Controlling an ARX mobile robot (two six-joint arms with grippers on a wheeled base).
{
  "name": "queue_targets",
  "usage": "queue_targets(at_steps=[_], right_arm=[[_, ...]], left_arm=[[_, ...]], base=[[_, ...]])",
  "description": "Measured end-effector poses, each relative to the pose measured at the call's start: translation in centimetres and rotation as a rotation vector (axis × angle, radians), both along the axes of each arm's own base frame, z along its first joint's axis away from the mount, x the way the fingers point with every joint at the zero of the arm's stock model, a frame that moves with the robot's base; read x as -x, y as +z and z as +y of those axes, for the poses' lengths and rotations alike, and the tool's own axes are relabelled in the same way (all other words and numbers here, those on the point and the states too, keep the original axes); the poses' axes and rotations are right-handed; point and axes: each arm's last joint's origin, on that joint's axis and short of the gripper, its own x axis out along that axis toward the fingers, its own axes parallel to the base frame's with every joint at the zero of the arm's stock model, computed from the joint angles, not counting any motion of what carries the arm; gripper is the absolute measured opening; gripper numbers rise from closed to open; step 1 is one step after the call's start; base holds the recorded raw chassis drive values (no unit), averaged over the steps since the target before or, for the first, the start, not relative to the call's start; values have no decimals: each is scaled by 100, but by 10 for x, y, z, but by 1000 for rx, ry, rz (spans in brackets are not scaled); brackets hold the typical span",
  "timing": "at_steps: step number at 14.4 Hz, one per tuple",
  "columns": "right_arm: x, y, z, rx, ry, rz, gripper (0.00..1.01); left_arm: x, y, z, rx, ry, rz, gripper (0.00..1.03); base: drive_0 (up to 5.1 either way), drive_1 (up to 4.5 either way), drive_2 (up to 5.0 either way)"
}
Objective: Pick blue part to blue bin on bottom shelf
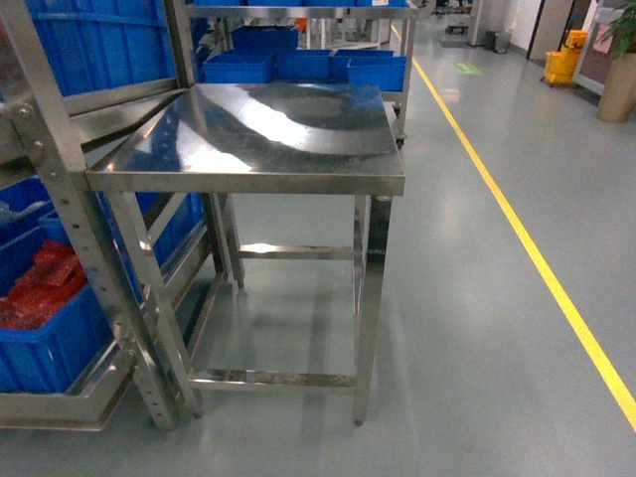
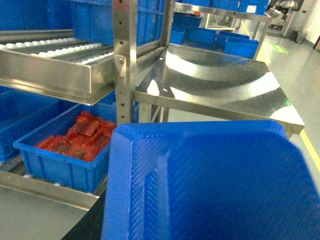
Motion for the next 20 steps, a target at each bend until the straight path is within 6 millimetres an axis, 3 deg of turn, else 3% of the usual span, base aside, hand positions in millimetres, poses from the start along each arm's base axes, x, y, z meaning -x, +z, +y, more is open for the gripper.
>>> queue_targets(at_steps=[5,8,20], right_arm=[[0,-1,0,0,0,8,98],[0,0,0,0,0,2,98],[0,-1,0,0,0,7,98]], left_arm=[[0,0,0,-1,0,3,43],[-1,-1,0,-2,-1,6,43],[0,0,0,2,0,-3,43]], base=[[6,391,-379],[0,0,0],[-490,247,247]])
